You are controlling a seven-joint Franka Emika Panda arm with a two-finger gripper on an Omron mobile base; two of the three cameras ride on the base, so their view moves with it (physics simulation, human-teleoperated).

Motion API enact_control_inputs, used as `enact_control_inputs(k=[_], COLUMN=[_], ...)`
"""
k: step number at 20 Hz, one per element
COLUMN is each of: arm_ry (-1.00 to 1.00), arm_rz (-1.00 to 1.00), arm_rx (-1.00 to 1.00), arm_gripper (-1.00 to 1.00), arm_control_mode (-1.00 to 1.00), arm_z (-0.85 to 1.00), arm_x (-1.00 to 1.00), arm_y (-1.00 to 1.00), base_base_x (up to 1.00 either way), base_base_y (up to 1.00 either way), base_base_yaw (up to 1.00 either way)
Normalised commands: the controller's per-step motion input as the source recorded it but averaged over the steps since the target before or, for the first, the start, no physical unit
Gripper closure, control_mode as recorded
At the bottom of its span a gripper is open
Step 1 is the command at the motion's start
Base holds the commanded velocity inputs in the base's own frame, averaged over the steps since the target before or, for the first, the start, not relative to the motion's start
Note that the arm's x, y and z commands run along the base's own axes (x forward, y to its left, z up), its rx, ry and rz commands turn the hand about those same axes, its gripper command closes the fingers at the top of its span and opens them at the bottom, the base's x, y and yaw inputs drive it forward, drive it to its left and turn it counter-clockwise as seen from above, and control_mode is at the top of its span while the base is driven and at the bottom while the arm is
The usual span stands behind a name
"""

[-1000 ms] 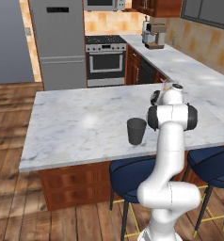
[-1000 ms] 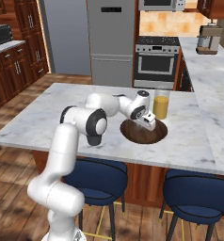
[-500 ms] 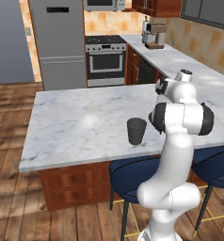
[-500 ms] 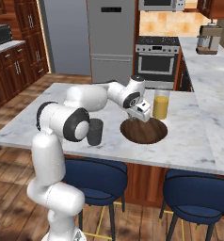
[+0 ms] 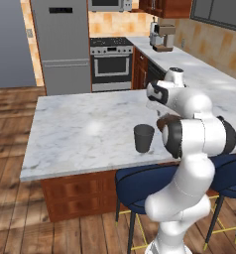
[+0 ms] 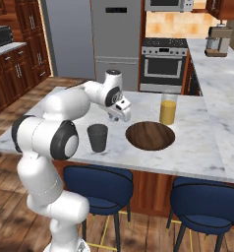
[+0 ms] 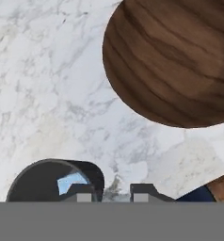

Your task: There are two ice cubes in the ice bowl. Place both ice cubes in the glass cup.

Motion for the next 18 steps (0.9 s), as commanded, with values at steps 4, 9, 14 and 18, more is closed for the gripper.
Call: enact_control_inputs(k=[4, 9, 14, 18], arm_ry=[0.00, 0.01, 0.00, 0.00], arm_rz=[0.00, 0.02, 0.05, 0.02], arm_rx=[0.00, 0.00, 0.00, 0.00], arm_gripper=[1.00, 1.00, 1.00, 1.00], arm_control_mode=[-1.00, -1.00, -1.00, -1.00], arm_z=[0.35, -0.13, -0.44, -0.31], arm_x=[0.00, 0.02, 0.04, 0.07], arm_y=[0.92, 0.38, 0.11, 0.08], base_base_x=[0.00, 0.00, 0.00, 0.00], base_base_y=[0.00, 0.00, 0.00, 0.00], base_base_yaw=[0.00, 0.00, 0.00, 0.00])
